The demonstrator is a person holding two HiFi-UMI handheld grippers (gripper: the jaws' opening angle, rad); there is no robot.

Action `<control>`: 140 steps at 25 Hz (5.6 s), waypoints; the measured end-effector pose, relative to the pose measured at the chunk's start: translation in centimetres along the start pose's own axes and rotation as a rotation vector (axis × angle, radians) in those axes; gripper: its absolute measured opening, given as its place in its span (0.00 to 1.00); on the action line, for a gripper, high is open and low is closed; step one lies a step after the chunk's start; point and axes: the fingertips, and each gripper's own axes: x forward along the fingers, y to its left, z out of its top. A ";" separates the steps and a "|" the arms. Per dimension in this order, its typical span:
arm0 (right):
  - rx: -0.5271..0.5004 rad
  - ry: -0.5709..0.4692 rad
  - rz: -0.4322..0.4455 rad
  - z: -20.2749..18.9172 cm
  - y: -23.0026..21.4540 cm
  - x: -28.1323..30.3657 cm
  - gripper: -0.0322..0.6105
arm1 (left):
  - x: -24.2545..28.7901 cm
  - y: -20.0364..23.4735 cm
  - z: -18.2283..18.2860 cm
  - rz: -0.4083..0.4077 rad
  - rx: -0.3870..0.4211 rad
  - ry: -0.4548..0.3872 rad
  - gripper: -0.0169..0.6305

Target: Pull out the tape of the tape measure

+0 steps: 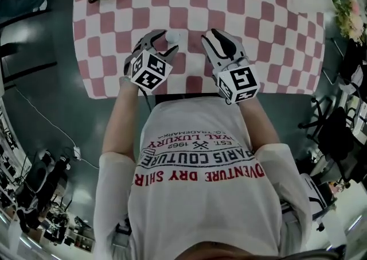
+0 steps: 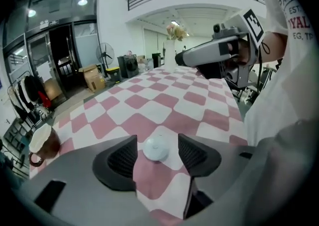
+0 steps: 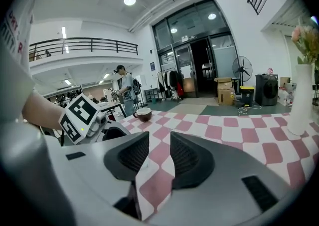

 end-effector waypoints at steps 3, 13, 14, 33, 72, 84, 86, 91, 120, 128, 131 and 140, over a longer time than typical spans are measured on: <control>0.012 0.014 0.009 -0.4 -0.8 0.4 0.27 | 1.6 0.1 -0.5 -0.039 0.045 0.071 0.46; 0.026 0.051 0.039 -1.5 -2.8 0.9 0.27 | 4.5 -0.4 -2.7 -0.180 0.139 0.290 0.47; 0.029 0.052 0.040 -1.5 -3.0 0.9 0.27 | 4.6 -0.3 -2.7 -0.193 0.120 0.300 0.47; 0.045 0.053 -0.020 -0.8 -2.8 0.7 0.27 | 4.5 -0.7 -2.9 -0.242 0.116 0.286 0.38; -0.428 0.077 0.341 6.0 8.3 -2.2 0.21 | -11.2 -2.1 11.7 -0.193 0.581 -0.203 0.38; -0.514 0.136 0.370 4.9 8.1 -2.1 0.13 | -10.4 -2.8 10.6 -0.220 0.648 -0.149 0.38; -0.523 0.138 0.366 4.7 8.2 -2.2 0.13 | -10.3 -3.0 10.5 -0.227 0.647 -0.145 0.38; -0.567 0.172 0.364 3.4 8.0 -2.1 0.12 | -10.0 -3.3 10.2 -0.238 0.667 -0.122 0.38; -0.447 0.200 0.103 4.6 2.8 -0.7 0.10 | -7.8 1.0 9.8 -0.088 0.325 -0.138 0.38; -0.330 0.153 -0.024 5.8 -1.2 -1.1 0.10 | -8.4 3.9 9.8 -0.003 0.192 -0.138 0.38; -0.315 0.163 -0.051 5.5 -1.5 -1.0 0.10 | -8.3 4.2 9.7 0.010 0.169 -0.123 0.38; -0.214 0.197 -0.188 5.0 -5.1 -1.6 0.10 | -8.8 6.2 8.4 0.074 0.089 -0.097 0.38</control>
